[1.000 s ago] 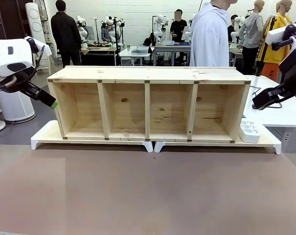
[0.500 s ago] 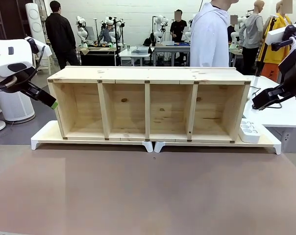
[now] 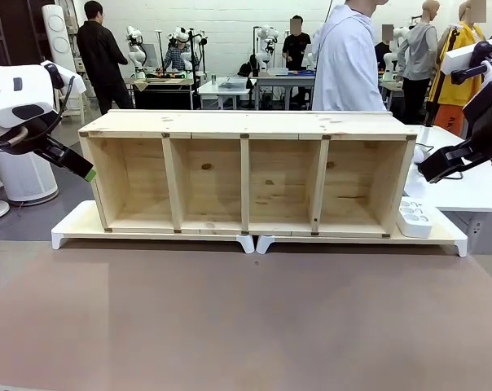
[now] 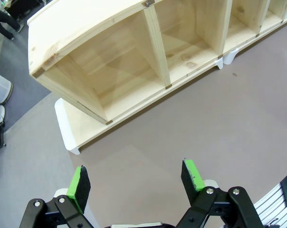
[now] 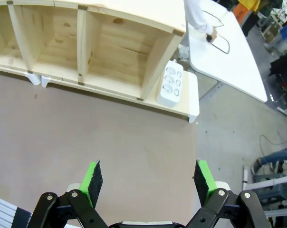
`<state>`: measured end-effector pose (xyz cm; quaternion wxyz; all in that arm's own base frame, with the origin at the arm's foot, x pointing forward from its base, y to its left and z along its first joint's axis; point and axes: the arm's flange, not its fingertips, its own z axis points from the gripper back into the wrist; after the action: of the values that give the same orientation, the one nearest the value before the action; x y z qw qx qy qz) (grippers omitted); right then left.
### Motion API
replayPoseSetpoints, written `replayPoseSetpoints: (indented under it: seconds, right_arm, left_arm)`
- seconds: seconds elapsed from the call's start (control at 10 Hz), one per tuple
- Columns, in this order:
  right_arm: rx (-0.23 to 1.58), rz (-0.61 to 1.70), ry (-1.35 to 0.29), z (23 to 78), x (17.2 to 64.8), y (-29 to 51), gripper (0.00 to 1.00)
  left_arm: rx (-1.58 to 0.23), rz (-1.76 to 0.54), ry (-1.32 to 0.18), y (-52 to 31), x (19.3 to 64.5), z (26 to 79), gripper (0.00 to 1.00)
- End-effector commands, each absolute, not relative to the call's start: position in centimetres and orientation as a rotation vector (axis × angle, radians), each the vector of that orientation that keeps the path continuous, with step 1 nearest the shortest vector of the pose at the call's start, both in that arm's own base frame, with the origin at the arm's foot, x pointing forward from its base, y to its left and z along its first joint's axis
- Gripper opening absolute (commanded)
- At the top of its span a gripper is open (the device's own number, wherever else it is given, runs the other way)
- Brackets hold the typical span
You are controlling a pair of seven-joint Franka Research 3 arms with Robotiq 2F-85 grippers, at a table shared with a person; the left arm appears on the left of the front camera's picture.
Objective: Perform cable management.
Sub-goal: When the cord part of the Power Cable appears at the lower middle area of the table and stops, grasp the cord part of the Power Cable.
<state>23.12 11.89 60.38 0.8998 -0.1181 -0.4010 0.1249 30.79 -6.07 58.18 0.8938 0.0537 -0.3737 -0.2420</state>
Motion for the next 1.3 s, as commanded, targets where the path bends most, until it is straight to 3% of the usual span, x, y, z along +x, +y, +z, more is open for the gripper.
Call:
replayPoseSetpoints:
  seconds: [0.0, 1.2]
  right_arm:
    - [-0.247, 0.258, -0.832, 60.42, 23.1, 11.87, 1.0]
    - [-0.247, 0.258, -0.832, 60.42, 23.1, 11.87, 1.0]
  left_arm:
    - [0.114, -0.503, -0.773, -6.05, 30.86, 58.11, 1.0]
    - [0.114, -0.503, -0.773, -6.05, 30.86, 58.11, 1.0]
